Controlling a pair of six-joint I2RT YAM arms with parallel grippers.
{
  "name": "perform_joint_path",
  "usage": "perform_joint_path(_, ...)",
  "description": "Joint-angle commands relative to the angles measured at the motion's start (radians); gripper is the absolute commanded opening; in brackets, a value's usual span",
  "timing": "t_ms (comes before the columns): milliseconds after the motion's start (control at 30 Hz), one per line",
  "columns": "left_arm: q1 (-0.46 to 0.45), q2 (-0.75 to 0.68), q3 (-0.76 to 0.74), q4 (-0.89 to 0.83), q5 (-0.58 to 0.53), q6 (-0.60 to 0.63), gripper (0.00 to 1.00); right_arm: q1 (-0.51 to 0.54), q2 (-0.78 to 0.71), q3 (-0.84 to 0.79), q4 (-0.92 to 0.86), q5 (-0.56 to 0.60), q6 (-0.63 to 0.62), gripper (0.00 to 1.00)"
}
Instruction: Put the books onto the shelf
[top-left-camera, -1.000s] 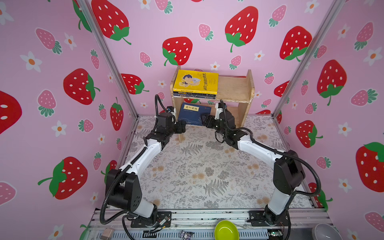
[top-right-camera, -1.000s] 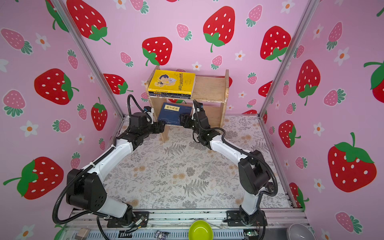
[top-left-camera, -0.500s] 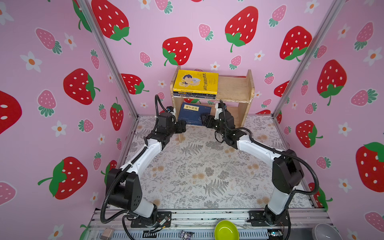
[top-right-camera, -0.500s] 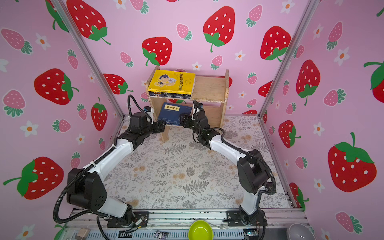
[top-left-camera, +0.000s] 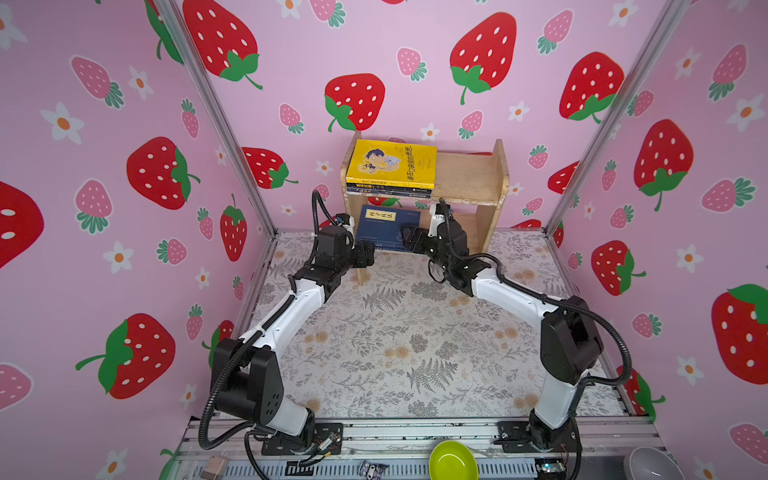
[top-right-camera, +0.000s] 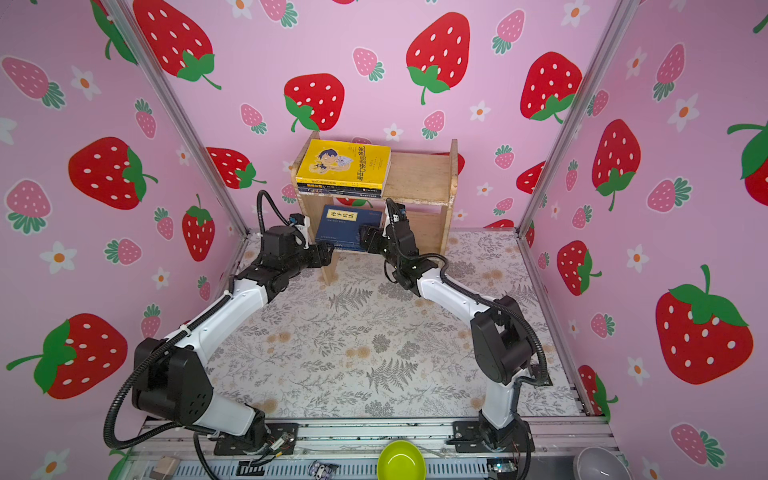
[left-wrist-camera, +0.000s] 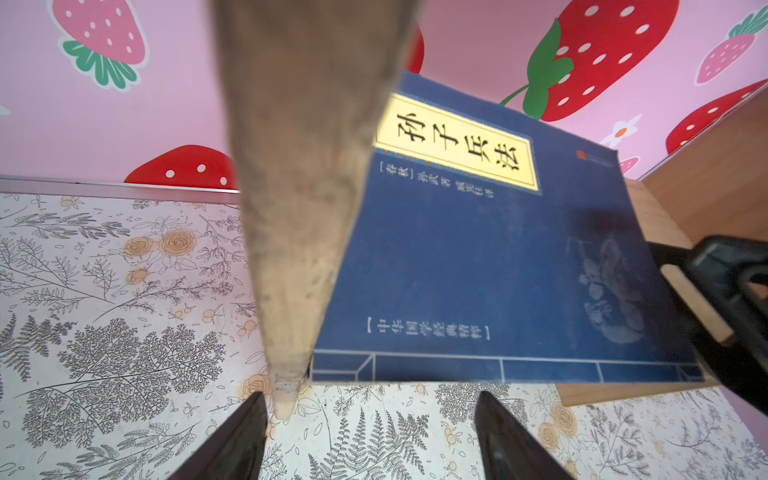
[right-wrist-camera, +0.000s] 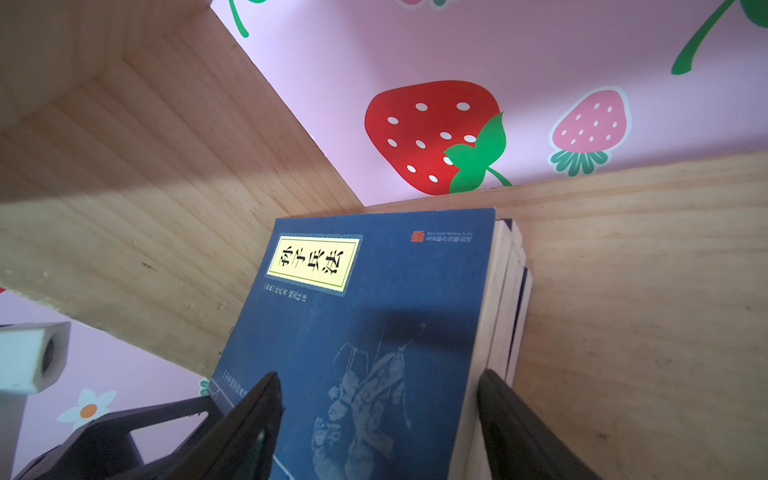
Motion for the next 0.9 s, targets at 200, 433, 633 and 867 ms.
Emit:
perform_joint_path(200,-0.005,-0.036,-0.005,-0.004,-0.027,0.015,0.8,0.001,0.03,0.038,0.042,-0.004,-0.002,0.76)
perform_joint_path(433,-0.005,-0.083,-0.033,-0.011,-0.047,0.015,0.83,0.001,0.003,0.022,0.035,0.016,-0.022,0.83)
perform_joint_path(633,-0.005,-0.176,-0.075,-0.05,-0.062,0.022,1.0,0.0,-0.066,-0.022,-0.002,0.071,-0.08,1.0)
perform_joint_path(867,-0.002,-0.352,-0.169,-0.113,-0.091,0.031,0.99,-0.001,-0.205,-0.146,-0.018,0.06,-0.165,1.0)
